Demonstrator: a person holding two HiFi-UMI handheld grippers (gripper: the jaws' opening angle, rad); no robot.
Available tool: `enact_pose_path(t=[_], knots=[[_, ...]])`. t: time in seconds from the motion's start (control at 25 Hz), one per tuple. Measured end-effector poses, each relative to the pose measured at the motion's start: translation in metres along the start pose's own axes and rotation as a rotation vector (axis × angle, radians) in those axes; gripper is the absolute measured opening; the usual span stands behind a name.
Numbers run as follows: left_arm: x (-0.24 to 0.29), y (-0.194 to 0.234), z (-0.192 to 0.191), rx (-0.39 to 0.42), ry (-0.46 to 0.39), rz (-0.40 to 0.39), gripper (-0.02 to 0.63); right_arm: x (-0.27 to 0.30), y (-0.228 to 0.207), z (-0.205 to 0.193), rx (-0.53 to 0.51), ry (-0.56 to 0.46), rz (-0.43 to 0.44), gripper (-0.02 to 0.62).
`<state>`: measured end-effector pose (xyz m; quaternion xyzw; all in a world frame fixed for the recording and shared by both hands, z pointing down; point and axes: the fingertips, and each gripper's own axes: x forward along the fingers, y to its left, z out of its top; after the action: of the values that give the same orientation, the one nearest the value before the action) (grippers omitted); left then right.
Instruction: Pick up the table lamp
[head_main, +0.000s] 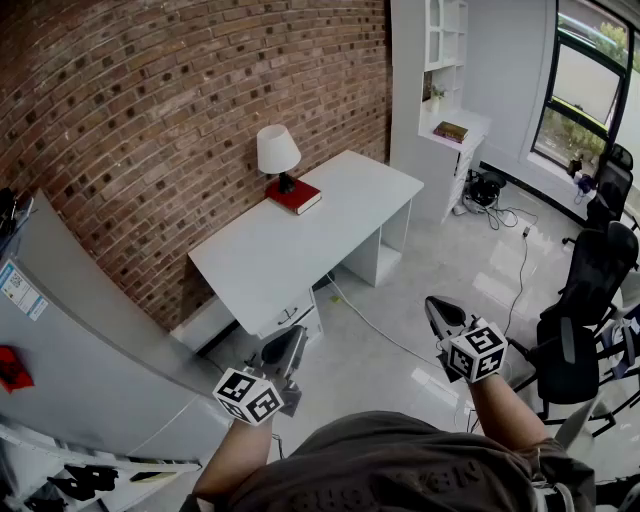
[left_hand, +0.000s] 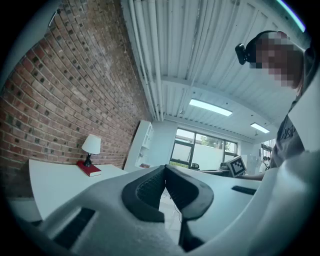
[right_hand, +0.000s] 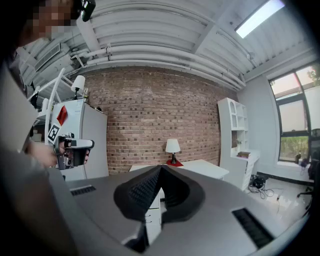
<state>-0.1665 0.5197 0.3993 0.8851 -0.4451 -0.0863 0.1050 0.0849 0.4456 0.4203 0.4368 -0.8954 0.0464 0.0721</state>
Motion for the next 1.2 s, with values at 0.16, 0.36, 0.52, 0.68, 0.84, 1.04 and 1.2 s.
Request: enact_pose_path(t=[0.16,0.36,0.52,0.68,0.84,1.04,1.2], knots=[[0.006,-0.004,-0.001,0.003,-0.003,-0.006,0.005,-0.002,-0.006,0.000,-0.001,-0.003,0.000,-0.008],[0.013,-0.010,-0.003,0.006,0.003,-0.007,0.005,-0.007,-0.014,-0.001,-0.001,-0.004,-0.001,-0.008],[0.022,-0.018,-0.003,0.014,0.003,-0.009,0.005,-0.011,-0.023,0.002,0.011,-0.004,0.002,-0.006],[0.032,-0.031,-0.004,0.017,0.001,-0.003,0.005,-0.021,-0.039,0.005,0.020,-0.013,-0.001,-0.006],[0.048,-0.050,-0.007,0.019,-0.007,0.005,0.005,-0.034,-0.060,0.007,0.007,-0.011,0.007,-0.006],[0.073,-0.076,-0.018,0.024,-0.019,0.006,0.005,-0.050,-0.085,0.003,-0.007,-0.009,0.028,-0.006],[0.097,-0.098,-0.027,0.018,-0.022,-0.004,0.005,-0.063,-0.109,0.000,-0.014,-0.008,0.032,-0.006]])
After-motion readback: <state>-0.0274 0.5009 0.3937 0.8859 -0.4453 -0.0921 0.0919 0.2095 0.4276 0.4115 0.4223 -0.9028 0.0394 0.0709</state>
